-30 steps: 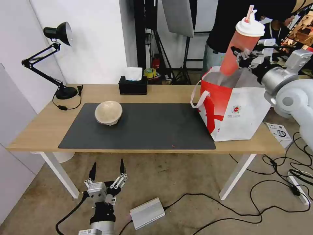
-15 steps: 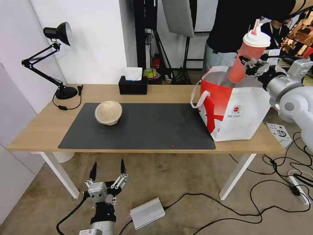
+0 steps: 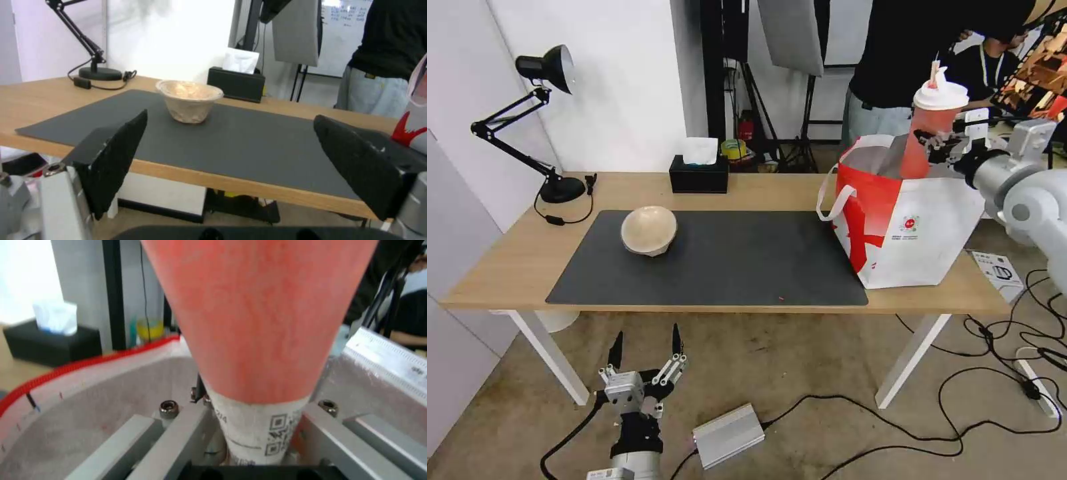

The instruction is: Pick up the trash from the table and place it into the takeout bag.

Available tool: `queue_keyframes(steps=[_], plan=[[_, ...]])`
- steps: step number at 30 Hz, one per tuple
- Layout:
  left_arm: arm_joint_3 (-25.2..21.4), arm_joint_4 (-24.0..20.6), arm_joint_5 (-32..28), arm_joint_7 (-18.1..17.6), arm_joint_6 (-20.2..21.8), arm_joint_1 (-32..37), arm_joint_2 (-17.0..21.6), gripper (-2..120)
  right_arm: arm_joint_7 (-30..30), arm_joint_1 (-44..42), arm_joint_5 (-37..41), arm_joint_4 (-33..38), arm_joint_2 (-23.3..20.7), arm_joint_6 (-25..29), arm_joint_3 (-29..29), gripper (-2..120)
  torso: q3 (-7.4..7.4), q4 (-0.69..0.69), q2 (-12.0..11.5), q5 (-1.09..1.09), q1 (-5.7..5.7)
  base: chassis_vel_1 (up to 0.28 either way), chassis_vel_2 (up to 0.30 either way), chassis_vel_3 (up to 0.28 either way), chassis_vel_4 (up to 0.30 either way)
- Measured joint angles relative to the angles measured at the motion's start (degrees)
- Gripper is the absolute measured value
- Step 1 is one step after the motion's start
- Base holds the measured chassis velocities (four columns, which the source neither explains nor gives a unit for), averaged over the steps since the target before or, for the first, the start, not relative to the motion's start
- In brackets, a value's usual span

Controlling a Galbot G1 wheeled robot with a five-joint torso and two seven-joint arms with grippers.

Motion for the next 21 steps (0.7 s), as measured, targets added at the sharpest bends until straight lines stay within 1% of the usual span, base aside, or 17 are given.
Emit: queue_keyframes(steps=[1, 4, 6, 8, 10, 11, 14, 21], plan=[[0.0, 0.0, 0.0, 0.0, 0.0, 0.0, 0.0, 100, 0.0, 1.7, 0.2, -0.4, 0.0, -1.3, -1.3, 5, 0.0, 0.0, 0.0, 0.0, 0.0, 0.0, 0.0, 0.0, 0.0], [0.0, 0.1, 0.0, 0.0, 0.0, 0.0, -0.1, 100, 0.0, 3.2, 0.3, -0.9, 0.0, -2.4, -2.7, 5, 0.0, 0.0, 0.0, 0.0, 0.0, 0.0, 0.0, 0.0, 0.0], [0.0, 0.1, 0.0, 0.0, -0.1, 0.1, -0.2, 100, 0.0, 5.7, 0.3, -1.9, 0.2, -4.1, -5.0, 5, 0.0, 0.0, 0.0, 0.01, 0.0, 0.0, 0.0, 0.0, 0.0], [0.0, 0.1, 0.0, 0.0, -0.1, 0.1, -0.2, 100, 0.1, 6.2, 0.3, -2.1, 0.2, -4.4, -5.6, 5, 0.0, 0.01, 0.0, 0.0, 0.0, 0.0, 0.0, 0.0, 0.0], [0.0, 0.1, 0.0, 0.0, -0.1, 0.1, -0.2, 100, 0.1, 8.7, 0.3, -3.3, 0.4, -6.3, -7.8, 5, 0.0, 0.0, 0.0, 0.01, 0.0, 0.0, 0.0, 0.0, 0.0], [0.0, 0.1, 0.0, 0.0, -0.1, 0.1, -0.2, 100, 0.1, 8.7, 0.3, -3.3, 0.4, -6.3, -7.8, 5, 0.0, 0.0, 0.0, 0.01, 0.0, 0.0, 0.0, 0.0, 0.0], [0.0, 0.1, 0.0, 0.0, -0.1, 0.1, -0.2, 100, 0.3, 11.8, 0.3, -4.4, 0.8, -8.2, -10.8, 5, 0.0, 0.0, 0.0, 0.0, 0.0, 0.0, 0.0, 0.0, 0.0], [0.1, 0.2, 0.0, 0.0, -0.1, -0.1, -0.2, 100, 0.6, 16.4, 0.3, -6.0, 1.8, -11.5, -14.9, 5, 0.0, -0.01, 0.0, 0.0, 0.0, 0.0, 0.0, 0.0, 0.0]])
